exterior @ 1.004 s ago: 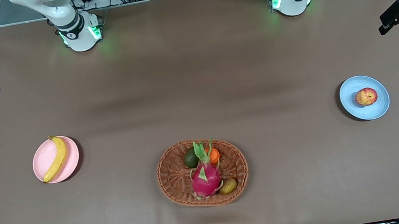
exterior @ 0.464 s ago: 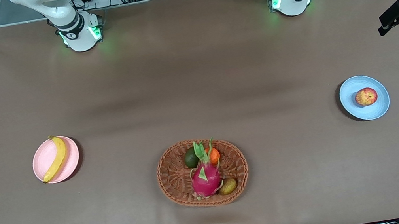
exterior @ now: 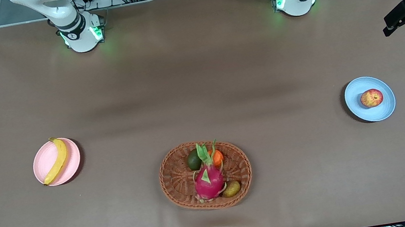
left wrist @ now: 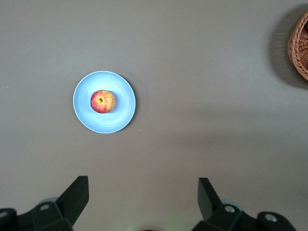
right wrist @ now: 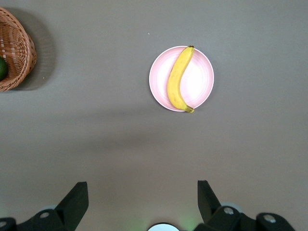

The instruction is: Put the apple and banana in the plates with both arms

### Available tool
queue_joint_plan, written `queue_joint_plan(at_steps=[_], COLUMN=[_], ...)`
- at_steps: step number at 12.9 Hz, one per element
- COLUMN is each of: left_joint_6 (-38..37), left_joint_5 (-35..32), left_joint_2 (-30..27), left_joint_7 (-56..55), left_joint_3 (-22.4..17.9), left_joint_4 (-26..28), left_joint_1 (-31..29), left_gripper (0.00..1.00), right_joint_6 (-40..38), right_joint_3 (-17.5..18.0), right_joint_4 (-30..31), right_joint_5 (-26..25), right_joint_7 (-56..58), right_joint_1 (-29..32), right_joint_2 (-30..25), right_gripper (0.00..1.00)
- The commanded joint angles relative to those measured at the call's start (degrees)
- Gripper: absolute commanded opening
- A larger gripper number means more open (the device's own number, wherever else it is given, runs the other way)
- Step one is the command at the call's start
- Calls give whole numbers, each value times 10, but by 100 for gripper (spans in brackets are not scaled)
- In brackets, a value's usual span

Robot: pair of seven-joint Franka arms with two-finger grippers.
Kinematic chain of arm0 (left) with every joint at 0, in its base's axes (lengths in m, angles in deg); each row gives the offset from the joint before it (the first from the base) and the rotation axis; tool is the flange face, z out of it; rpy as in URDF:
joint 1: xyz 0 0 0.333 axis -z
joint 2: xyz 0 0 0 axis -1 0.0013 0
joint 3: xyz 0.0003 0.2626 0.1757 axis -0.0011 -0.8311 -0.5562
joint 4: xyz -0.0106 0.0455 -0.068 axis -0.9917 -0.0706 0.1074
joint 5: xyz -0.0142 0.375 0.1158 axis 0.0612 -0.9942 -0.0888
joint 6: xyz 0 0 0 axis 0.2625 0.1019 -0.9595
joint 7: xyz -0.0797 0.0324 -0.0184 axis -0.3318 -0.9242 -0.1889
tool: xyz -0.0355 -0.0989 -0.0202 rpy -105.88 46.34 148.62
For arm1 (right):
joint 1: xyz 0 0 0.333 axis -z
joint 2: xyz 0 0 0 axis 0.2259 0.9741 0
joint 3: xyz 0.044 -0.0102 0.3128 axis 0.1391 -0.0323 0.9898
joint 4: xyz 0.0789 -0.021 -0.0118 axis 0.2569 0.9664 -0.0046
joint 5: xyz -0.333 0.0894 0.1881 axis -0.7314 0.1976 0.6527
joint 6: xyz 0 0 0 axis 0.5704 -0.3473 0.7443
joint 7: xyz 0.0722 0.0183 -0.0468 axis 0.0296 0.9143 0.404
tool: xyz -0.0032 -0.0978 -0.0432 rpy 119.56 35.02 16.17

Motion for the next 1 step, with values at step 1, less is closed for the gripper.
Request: queue_joint_plan(at_steps=[1], left_joint_6=[-2], left_joint_5=[-9], left_joint_2=[5], left_joint_7=[-4], left_joint_3=[2], left_joint_4=[-10], left_joint_1=[3], left_gripper=[100], right_joint_6=[-4], right_joint_3=[1], right_joint_4=[-16], right_joint_5=[4], right_joint_7=[7], right_joint_1=[6], right_joint_2=[9], right_gripper=[100])
